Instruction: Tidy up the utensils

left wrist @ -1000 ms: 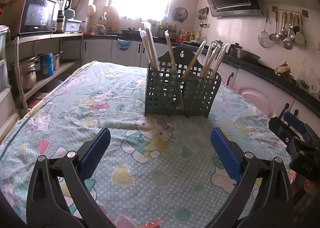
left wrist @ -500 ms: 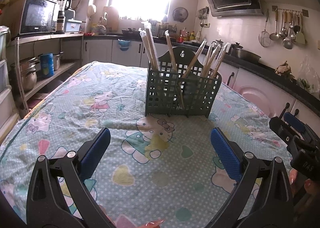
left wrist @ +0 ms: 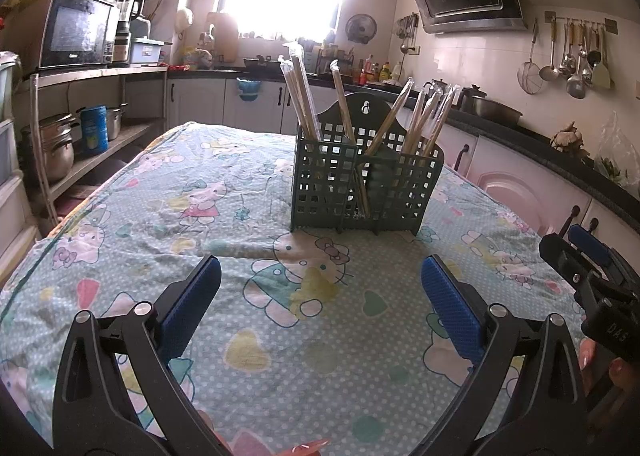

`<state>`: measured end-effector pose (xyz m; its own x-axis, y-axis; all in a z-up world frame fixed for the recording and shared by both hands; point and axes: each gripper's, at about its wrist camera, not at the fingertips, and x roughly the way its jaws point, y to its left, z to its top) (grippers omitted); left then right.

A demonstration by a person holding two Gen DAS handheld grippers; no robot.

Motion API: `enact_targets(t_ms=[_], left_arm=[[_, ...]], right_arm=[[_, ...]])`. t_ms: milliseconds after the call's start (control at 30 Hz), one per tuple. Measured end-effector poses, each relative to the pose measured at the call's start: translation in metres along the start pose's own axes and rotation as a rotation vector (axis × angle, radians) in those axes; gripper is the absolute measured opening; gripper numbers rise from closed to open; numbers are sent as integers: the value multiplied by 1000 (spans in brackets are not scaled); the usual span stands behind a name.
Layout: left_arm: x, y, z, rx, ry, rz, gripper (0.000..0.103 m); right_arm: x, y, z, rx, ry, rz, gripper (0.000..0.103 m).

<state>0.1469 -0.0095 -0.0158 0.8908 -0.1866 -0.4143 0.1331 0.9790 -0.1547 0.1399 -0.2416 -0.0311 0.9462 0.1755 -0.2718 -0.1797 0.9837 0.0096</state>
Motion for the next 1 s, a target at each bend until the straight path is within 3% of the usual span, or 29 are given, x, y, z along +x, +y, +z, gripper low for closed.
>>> enact_targets(t_ms=[467, 800, 1000], left_arm=[[0, 1, 0, 0, -4, -2, 92], [-4, 0, 5, -10, -15, 53, 92], [1, 33, 26, -54, 53, 124, 92]], right_arm=[[0, 0, 0, 0, 2, 0, 97], [4, -5, 0, 12, 27, -1, 97], [17, -37, 6, 35, 131, -28, 97]])
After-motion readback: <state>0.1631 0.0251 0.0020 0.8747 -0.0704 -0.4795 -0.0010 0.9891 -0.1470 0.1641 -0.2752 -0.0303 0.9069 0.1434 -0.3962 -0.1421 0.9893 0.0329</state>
